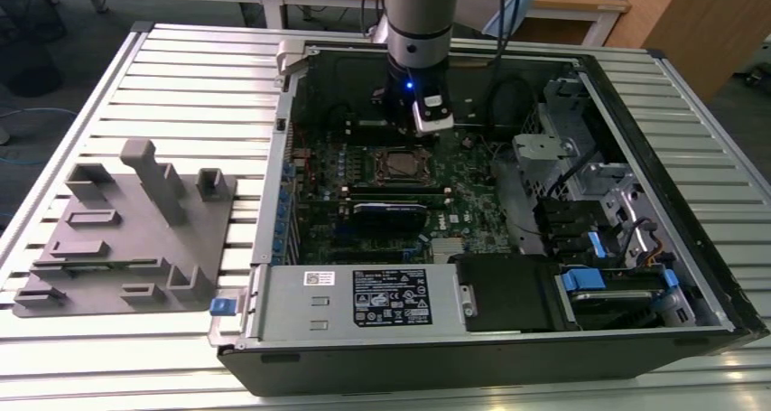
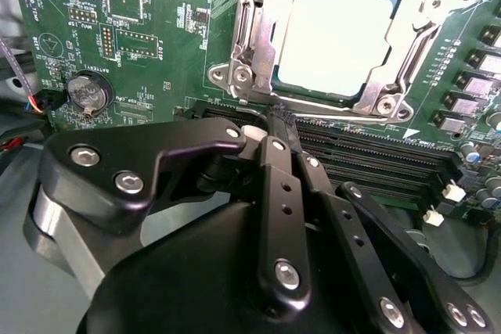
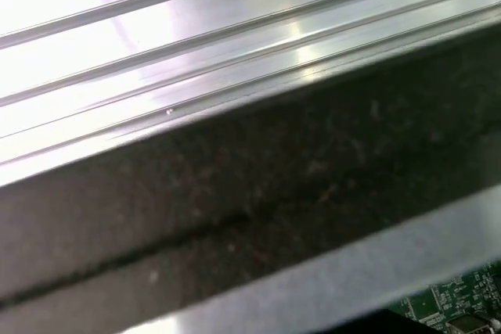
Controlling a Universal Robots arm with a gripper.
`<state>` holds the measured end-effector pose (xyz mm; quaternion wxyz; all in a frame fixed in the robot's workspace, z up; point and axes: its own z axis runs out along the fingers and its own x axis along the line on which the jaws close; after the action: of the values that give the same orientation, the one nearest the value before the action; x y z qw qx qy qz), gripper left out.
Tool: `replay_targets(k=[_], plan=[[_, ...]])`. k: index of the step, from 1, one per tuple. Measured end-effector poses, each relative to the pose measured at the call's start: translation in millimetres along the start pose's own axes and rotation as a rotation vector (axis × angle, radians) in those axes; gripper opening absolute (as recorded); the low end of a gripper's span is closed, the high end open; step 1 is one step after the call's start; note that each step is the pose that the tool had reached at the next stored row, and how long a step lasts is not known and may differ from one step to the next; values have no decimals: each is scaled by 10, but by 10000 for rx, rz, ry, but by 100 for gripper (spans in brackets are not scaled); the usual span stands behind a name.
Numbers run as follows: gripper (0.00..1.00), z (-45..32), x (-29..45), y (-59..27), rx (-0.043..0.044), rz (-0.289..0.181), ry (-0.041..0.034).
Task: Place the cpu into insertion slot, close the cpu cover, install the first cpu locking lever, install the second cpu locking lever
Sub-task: 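Install the first cpu locking lever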
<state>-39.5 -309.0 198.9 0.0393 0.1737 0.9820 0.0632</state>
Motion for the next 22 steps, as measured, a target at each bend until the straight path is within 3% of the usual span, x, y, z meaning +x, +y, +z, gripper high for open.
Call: replay_targets(k=[12,15,19,22], plan=[[10,3,9,26,3,-1,-1],[10,3,10,26,100,-10,-35],[10,3,10,25,311,-33,-111],[10,5,10,26,366,-40,-138]])
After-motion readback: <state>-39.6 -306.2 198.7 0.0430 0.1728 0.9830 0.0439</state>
